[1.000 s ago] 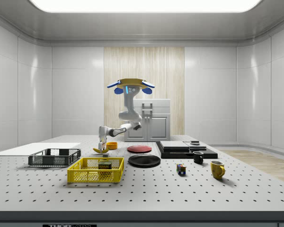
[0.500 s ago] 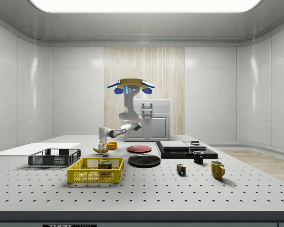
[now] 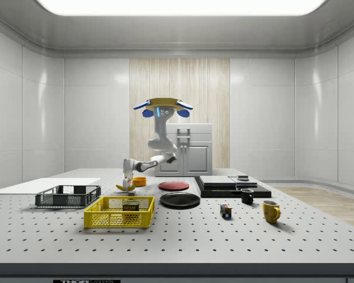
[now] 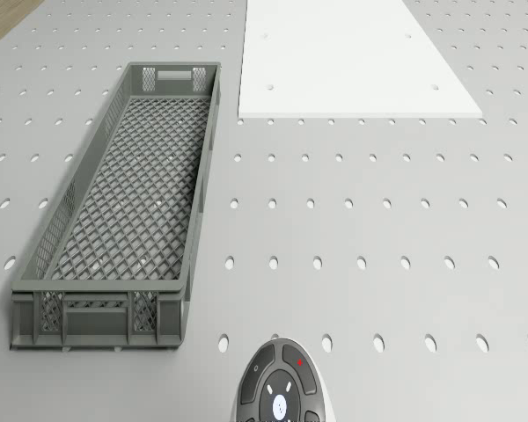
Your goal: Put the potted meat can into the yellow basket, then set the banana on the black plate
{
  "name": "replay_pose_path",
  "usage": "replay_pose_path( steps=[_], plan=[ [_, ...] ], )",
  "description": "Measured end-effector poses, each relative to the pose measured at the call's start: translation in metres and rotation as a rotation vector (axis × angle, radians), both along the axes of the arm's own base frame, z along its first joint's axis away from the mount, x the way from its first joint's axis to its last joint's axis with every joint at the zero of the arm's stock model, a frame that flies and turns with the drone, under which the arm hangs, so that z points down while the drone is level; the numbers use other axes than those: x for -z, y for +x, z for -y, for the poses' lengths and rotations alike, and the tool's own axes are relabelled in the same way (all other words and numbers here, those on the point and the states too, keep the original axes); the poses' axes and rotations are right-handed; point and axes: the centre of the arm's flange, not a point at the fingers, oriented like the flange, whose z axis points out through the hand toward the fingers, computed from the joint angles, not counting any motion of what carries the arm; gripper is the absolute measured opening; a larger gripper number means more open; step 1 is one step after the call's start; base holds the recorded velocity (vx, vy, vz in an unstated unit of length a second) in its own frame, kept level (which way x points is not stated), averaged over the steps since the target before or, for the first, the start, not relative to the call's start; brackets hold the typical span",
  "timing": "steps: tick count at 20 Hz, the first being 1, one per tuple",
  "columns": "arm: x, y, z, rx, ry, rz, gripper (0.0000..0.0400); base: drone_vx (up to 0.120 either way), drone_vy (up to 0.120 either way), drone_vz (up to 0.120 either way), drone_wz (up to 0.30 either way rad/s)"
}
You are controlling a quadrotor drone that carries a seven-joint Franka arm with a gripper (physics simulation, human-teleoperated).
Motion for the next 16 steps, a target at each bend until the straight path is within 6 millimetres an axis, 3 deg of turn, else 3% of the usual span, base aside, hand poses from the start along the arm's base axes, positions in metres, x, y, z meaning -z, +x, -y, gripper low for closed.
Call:
replay_pose_path(
  steps=[4,12,14,16],
  plan=[
    [0.013,0.0,0.0,-0.005,-0.001,0.0,0.0197,0.0,0.0,0.0,0.0],
    [0.032,0.0,0.0,-0.017,-0.002,-0.001,0.0197,0.0,0.0,0.12,0.0],
    [0.034,0.0,0.0,-0.018,-0.002,-0.001,0.0197,0.0,0.08,0.12,0.0],
    [0.035,0.0,0.0,-0.019,-0.002,-0.001,0.0197,-0.12,0.12,0.12,0.0]
  ],
)
